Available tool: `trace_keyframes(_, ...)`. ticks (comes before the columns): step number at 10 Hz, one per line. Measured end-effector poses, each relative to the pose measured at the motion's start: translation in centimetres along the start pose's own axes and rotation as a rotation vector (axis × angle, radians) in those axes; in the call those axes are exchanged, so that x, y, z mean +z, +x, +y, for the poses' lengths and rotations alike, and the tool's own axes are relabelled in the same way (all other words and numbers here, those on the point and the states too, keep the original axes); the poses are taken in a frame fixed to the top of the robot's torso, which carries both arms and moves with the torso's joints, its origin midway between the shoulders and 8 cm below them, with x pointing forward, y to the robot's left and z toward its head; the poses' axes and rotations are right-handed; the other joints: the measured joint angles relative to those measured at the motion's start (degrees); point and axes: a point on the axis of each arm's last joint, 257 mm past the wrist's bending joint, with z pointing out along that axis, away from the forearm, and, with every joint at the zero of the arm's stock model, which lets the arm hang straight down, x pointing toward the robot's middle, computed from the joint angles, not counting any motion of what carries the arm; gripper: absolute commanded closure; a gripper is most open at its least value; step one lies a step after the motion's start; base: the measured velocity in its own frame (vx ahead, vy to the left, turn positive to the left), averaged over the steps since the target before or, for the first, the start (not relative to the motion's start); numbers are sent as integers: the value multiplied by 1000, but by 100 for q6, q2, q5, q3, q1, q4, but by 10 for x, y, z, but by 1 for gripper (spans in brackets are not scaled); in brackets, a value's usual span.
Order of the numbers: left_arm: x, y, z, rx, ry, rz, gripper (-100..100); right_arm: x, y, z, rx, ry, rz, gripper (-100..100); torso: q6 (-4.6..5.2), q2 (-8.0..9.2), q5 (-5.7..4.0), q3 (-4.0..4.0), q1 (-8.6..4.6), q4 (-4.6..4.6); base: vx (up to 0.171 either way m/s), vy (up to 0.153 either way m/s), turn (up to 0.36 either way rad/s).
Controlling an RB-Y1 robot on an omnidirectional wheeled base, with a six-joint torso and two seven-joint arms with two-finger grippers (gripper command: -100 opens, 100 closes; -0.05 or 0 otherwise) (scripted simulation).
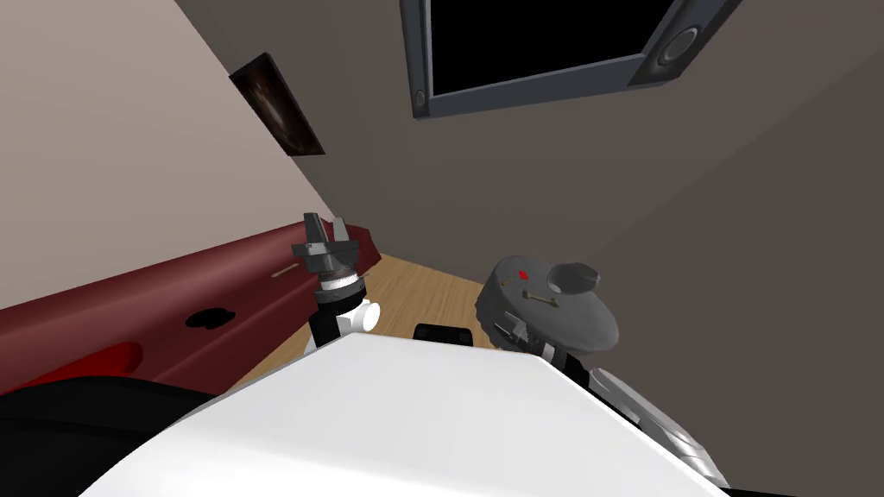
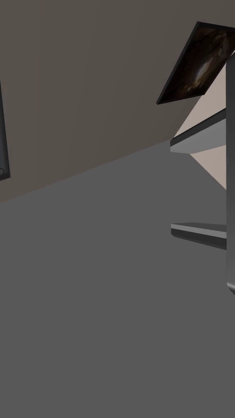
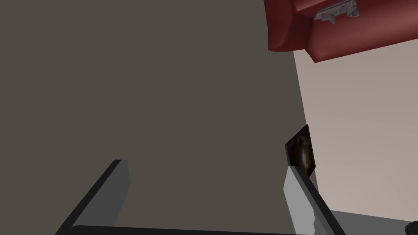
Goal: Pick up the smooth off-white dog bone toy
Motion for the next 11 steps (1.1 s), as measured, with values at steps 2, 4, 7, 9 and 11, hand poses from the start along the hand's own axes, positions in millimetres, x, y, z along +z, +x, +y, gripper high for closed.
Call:
trace_keyframes(2,0,0,0,0,0,0,0,-18,31,-17,-50,21,103,-100,2,4,-2,2,-6,1,15,10,99)
trace_keyframes(4,0,0,0,0,0,0,0,-36,55,-33,-95,45,194,-100,2,7,-2,4,-7,1,11,8,105)
trace_keyframes(7,0,0,0,0,0,0,0,-63,78,-59,-161,76,303,-100,5,8,-3,4,-9,2,8,3,79)
trace_keyframes(9,0,0,0,0,0,0,0,-79,91,-75,-187,95,361,-100,2,9,-3,6,-9,2,7,1,128)
trace_keyframes(11,0,0,0,0,0,0,0,-92,103,-86,-205,119,409,-100,7,11,-3,6,-10,2,6,1,70)
